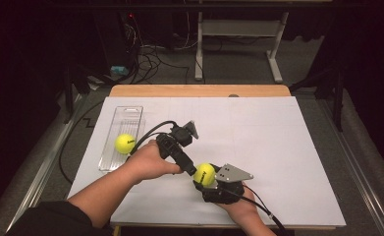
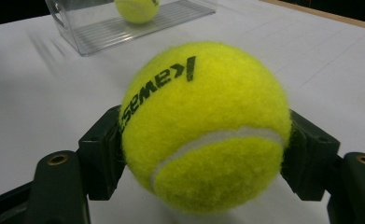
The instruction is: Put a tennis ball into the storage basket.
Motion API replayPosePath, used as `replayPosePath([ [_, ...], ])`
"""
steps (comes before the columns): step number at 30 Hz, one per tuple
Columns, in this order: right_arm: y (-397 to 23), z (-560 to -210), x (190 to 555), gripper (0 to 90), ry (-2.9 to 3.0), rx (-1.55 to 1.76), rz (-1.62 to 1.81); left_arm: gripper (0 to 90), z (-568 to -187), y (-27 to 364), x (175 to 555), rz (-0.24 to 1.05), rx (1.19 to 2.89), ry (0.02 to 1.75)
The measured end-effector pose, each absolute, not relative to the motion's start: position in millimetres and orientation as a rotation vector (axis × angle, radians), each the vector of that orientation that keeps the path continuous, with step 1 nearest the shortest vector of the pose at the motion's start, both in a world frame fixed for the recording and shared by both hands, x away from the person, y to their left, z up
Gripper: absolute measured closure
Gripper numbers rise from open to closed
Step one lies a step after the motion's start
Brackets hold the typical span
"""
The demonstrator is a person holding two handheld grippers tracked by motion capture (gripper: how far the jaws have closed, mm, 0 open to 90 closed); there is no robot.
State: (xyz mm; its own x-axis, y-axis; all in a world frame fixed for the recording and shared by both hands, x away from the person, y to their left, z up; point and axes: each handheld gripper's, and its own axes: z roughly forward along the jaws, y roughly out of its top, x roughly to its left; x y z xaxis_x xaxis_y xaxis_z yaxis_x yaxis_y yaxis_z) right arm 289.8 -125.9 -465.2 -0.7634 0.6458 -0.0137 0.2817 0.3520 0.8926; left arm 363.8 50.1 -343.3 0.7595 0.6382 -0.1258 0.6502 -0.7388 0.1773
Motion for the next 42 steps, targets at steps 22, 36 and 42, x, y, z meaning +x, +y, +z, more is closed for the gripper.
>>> replayPosePath([
  [22,-129,-459,289,27.2,2.232,0.822,1.428,5.4,-370,10,368,-0.25,2.758,0.958],
  [36,-128,-462,291,27.2,2.242,0.832,1.422,25.5,-379,8,370,-0.357,2.734,0.92],
  [42,-128,-462,291,27.2,2.239,0.838,1.42,26.1,-379,7,369,-0.346,2.739,0.918],
])
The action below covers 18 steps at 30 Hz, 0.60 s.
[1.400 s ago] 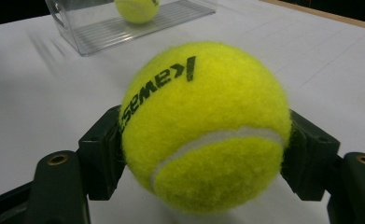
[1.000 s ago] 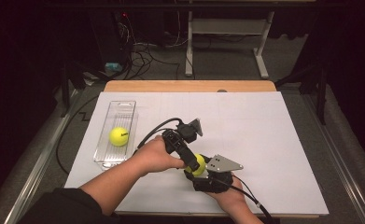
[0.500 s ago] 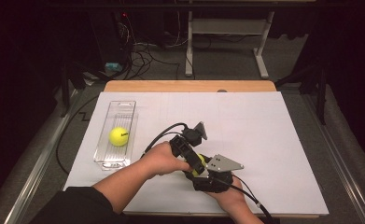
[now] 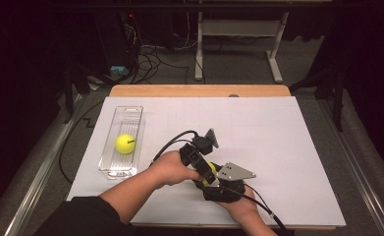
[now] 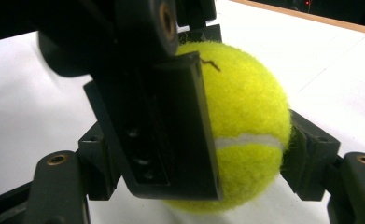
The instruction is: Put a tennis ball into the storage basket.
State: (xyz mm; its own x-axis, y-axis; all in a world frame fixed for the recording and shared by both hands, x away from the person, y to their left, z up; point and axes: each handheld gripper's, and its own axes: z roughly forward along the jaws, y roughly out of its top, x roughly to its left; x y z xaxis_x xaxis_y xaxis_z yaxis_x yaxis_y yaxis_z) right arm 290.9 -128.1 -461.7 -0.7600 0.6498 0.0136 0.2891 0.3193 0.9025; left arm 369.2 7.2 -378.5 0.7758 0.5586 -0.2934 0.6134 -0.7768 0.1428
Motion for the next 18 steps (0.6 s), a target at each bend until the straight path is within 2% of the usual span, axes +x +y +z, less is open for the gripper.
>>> replayPosePath([
  [15,-129.0,-462.5,292.3,26.6,2.245,0.84,1.415,26.5,-379.0,4.9,368.5,-0.322,2.742,0.926],
  [18,-129.1,-462.9,292.7,23.6,2.242,0.838,1.428,26.6,-377.7,4.8,367.7,-0.306,2.746,0.928],
])
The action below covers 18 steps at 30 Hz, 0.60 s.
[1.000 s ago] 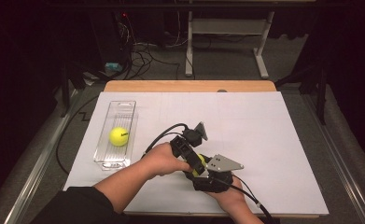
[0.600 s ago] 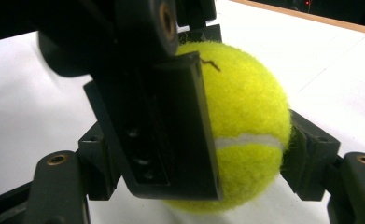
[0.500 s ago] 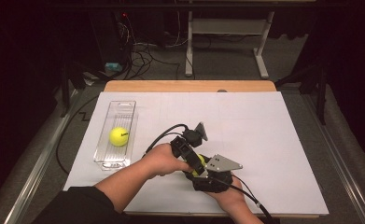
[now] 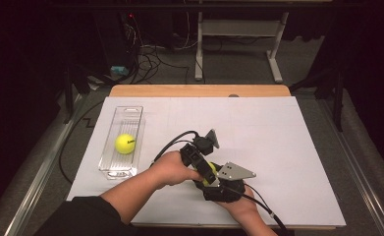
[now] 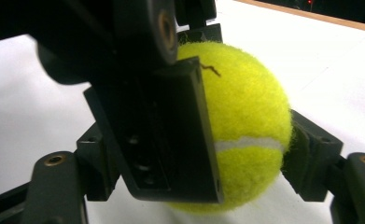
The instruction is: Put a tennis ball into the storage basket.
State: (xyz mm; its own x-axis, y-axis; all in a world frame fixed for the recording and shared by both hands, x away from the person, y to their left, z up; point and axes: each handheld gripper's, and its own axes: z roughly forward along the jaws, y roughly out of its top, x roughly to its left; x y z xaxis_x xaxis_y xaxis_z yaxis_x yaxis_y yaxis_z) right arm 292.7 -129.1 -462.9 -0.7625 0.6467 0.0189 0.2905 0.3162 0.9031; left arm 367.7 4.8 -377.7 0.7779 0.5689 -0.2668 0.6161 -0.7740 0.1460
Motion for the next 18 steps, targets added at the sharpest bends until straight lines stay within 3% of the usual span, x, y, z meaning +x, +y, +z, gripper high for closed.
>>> replayPosePath([
  [6,-129,-464,295,0.9,2.234,0.849,1.426,26.6,-375,10,370,-0.276,2.742,0.949],
  [18,-156,-463,298,0.0,2.185,0.895,1.406,26.5,-367,35,381,-0.192,2.74,1.037],
])
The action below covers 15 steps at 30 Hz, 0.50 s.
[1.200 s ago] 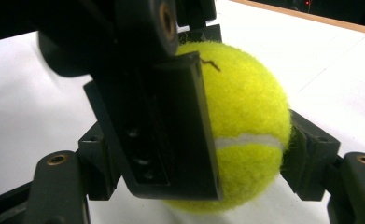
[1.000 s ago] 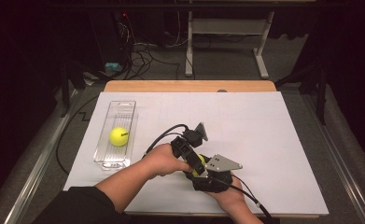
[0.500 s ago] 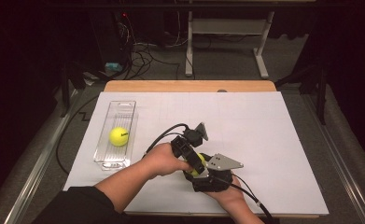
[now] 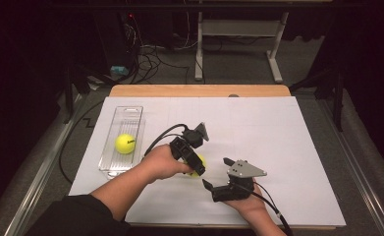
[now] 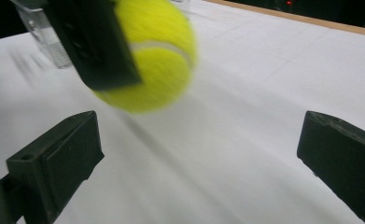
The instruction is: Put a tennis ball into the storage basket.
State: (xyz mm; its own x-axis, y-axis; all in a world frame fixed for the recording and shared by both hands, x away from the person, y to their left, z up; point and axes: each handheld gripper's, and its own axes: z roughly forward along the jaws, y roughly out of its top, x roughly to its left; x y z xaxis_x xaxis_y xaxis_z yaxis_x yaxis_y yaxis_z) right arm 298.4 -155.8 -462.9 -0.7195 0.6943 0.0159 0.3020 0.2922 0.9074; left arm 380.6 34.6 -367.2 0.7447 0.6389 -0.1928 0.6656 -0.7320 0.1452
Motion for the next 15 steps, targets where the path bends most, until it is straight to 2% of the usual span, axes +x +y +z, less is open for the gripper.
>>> replayPosePath([
  [15,-211,-460,301,0.0,2.077,0.983,1.346,26.5,-346,86,392,-0.116,2.699,1.166],
])
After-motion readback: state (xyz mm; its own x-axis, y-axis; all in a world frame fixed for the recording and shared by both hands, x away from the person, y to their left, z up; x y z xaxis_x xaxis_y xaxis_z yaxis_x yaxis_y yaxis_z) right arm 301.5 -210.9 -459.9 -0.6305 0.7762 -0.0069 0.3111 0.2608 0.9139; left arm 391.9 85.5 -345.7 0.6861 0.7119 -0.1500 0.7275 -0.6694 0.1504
